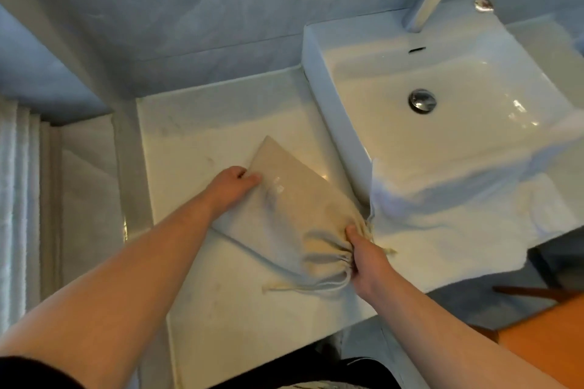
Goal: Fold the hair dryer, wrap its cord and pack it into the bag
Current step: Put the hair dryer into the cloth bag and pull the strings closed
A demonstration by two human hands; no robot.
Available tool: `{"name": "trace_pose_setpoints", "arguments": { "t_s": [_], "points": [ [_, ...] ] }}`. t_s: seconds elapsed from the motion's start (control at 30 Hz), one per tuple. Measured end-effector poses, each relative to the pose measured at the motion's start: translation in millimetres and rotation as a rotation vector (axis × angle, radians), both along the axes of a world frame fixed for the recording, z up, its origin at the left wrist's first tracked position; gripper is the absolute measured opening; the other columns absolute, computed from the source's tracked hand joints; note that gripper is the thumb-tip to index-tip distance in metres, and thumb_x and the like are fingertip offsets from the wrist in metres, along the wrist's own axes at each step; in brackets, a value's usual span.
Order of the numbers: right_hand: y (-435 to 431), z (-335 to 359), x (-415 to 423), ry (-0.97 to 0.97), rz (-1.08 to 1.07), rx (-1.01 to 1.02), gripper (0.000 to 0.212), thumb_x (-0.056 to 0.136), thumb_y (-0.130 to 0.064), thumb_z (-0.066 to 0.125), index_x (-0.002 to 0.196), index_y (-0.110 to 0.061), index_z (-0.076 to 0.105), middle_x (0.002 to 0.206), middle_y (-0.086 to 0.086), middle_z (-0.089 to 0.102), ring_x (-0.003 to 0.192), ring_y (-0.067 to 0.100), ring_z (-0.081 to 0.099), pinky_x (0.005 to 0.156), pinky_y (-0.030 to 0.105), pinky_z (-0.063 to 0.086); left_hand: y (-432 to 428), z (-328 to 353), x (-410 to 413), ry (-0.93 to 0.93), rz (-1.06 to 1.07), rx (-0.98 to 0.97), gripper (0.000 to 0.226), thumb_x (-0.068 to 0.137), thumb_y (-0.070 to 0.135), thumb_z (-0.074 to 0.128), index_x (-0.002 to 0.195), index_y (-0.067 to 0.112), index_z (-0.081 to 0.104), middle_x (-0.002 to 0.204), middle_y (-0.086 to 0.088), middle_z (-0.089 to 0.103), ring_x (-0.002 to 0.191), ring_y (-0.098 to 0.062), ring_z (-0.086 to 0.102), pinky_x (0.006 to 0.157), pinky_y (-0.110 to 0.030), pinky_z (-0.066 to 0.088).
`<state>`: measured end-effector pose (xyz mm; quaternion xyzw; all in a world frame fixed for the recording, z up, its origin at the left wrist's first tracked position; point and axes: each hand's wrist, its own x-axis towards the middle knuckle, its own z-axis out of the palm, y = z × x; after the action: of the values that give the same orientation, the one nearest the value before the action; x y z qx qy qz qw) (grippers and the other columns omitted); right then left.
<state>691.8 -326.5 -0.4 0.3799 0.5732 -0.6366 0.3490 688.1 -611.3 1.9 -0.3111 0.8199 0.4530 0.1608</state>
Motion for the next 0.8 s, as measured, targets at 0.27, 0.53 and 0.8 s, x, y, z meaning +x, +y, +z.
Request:
{"name": "trace_pose_setpoints", "arguments": {
  "t_s": [0.27,0.53,0.8],
  "points": [
    [9.9,2.4,3.5,0.051,-0.01,-0.142,0.066,0.071,-0.032,0.082,0.129,-0.014,0.056,0.115,0.014,0.071,0.101,0.034,0.07,0.084,0.048,0.058,19.4,-6.6,-2.8,0.001,0.268,0.489,0.043,0.091,0.047,0.06,0.118,0.013,0.063,0.113,-0.008,0.07,0.1,-0.022,0.068,0.096,-0.04,0.052],
    [30.3,23.9,23.7,0.055,0.007,-0.229,0.044,0.081,-0.027,0.073,0.121,-0.012,0.062,0.11,0.014,0.074,0.099,0.032,0.071,0.088,0.045,0.056,29.1,36.9,6.7,0.069,0.336,0.58,0.04,0.089,0.019,0.062,0.123,-0.002,0.057,0.116,-0.026,0.066,0.094,-0.035,0.066,0.086,-0.047,0.052],
    [114.0,81.0,31.6,0.205,-0.11,-0.384,0.046,0.071,-0.027,0.068,0.111,-0.006,0.065,0.1,0.017,0.075,0.085,0.027,0.073,0.068,0.035,0.06,128.6,98.8,33.5,0.248,0.304,0.611,0.027,0.092,0.017,0.054,0.113,0.002,0.063,0.106,-0.025,0.068,0.089,-0.036,0.067,0.081,-0.049,0.053]
  ]
}}
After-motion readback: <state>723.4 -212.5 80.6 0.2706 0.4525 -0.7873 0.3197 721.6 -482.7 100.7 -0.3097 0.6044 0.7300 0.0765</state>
